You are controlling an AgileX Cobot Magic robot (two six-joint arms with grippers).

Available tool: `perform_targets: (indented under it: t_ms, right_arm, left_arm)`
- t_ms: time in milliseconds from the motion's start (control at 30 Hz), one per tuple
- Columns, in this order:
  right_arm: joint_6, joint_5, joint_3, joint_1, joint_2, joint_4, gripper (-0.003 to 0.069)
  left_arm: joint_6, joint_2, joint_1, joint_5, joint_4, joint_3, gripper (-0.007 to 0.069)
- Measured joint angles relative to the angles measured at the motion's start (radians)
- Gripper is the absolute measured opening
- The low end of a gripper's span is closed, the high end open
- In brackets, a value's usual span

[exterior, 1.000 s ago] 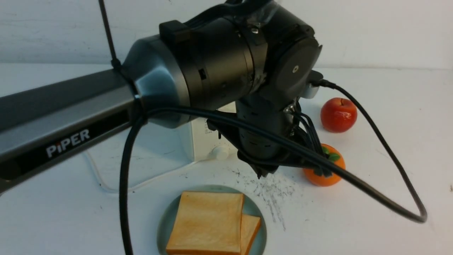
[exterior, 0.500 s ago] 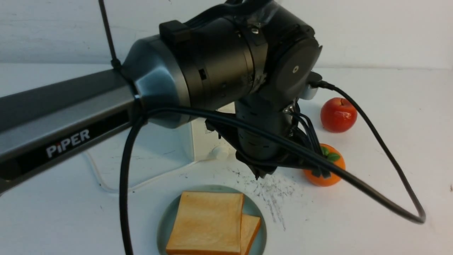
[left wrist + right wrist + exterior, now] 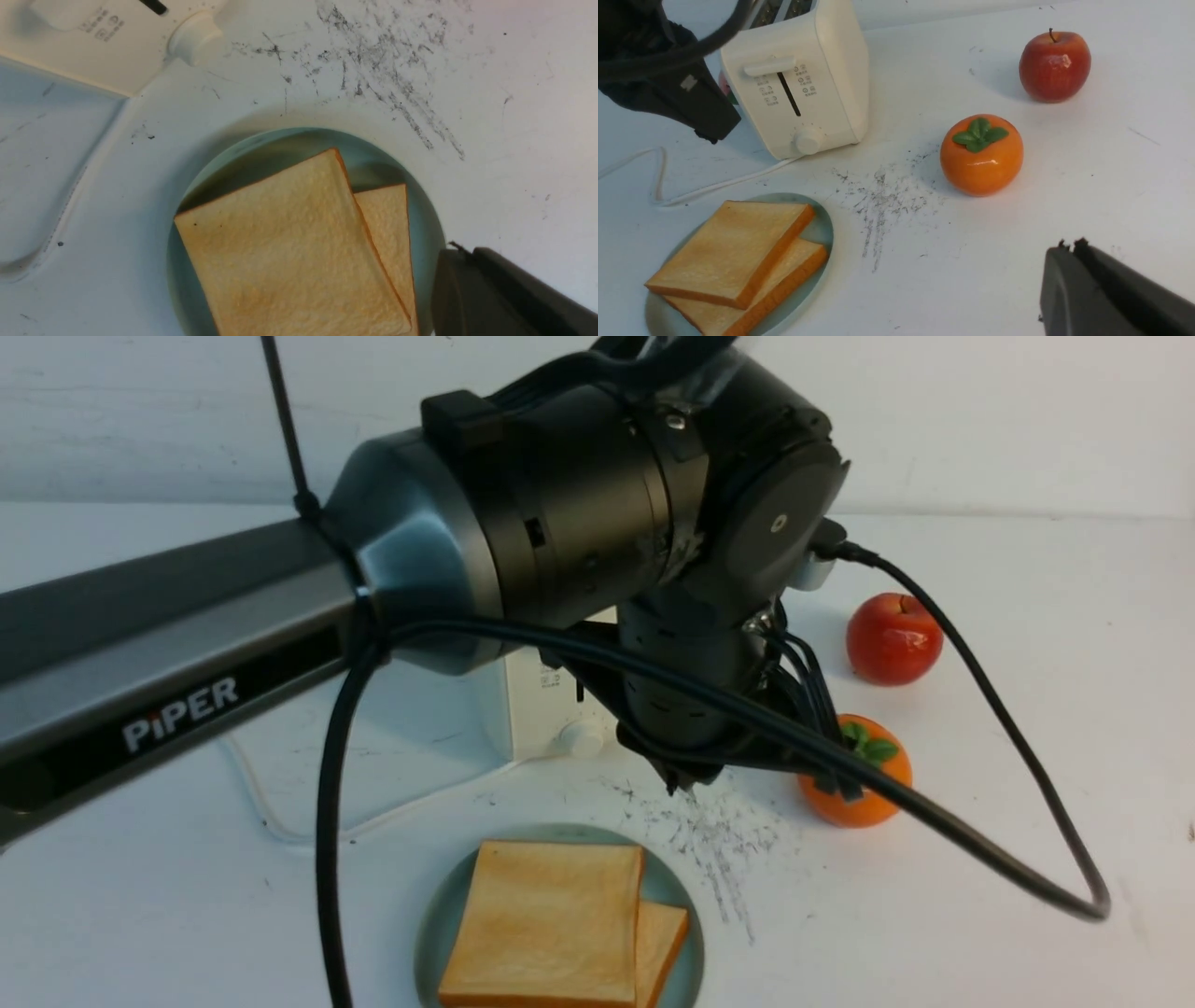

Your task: Take toasted bread from bread machine on white table place on plate.

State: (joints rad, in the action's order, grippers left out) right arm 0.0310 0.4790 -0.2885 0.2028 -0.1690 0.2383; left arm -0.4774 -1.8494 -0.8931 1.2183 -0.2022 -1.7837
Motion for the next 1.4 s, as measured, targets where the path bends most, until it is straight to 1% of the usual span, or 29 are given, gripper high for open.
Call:
perform_targets:
  t_ms: [100,167,367,500,733,800,967,1033,1100,1267,1333,1400]
  right_arm:
    - [0.0,-0.01,0.028,-0.008,0.029,-0.05,0.0006]
    - [0.0,-0.042,0.085,-0.035,0.088,-0.098,0.001]
    - [0.0,-0.07,0.219,-0.09,0.177,-0.115,0.0014]
    - [0.0,-0.07,0.291,-0.099,0.179,-0.133,0.0017]
    - [0.0,-0.082,0.301,-0.099,0.179,-0.166,0.0022]
    - [0.0,-0.082,0.301,-0.099,0.179,-0.176,0.0023]
    - [0.0,-0.082,0.301,-0.102,0.179,-0.179,0.0027]
    - [0.0,-0.082,0.301,-0.111,0.179,-0.179,0.003]
    - [0.0,-0.082,0.301,-0.117,0.179,-0.179,0.0034]
    - [0.0,-0.082,0.301,-0.119,0.179,-0.18,0.0039]
    - [0.0,-0.082,0.301,-0.119,0.179,-0.18,0.0041]
    - [0.0,-0.082,0.301,-0.119,0.179,-0.18,0.0045]
  left_arm:
    - [0.0,-0.001,0.0,-0.017,0.0,0.0,-0.0014]
    - [0.0,-0.002,0.0,-0.064,0.0,0.0,-0.0014]
    - [0.0,-0.002,0.0,-0.122,0.004,0.0,-0.0014]
    - [0.0,-0.001,0.0,-0.124,0.006,0.0,-0.0014]
    - [0.002,0.045,0.0,-0.037,0.0,-0.028,-0.0014]
    - [0.018,0.101,0.0,0.008,-0.021,-0.058,-0.0014]
    - [0.034,0.222,0.0,0.031,-0.089,-0.073,-0.0014]
    - [0.035,0.29,0.0,0.035,-0.094,-0.073,-0.0013]
    - [0.036,0.351,0.0,0.035,-0.081,-0.073,-0.0013]
    - [0.043,0.537,0.0,0.035,0.006,-0.063,-0.0013]
    - [0.045,0.601,0.0,0.035,0.02,-0.039,-0.0013]
    - [0.045,0.724,0.0,0.035,0.039,0.052,-0.0013]
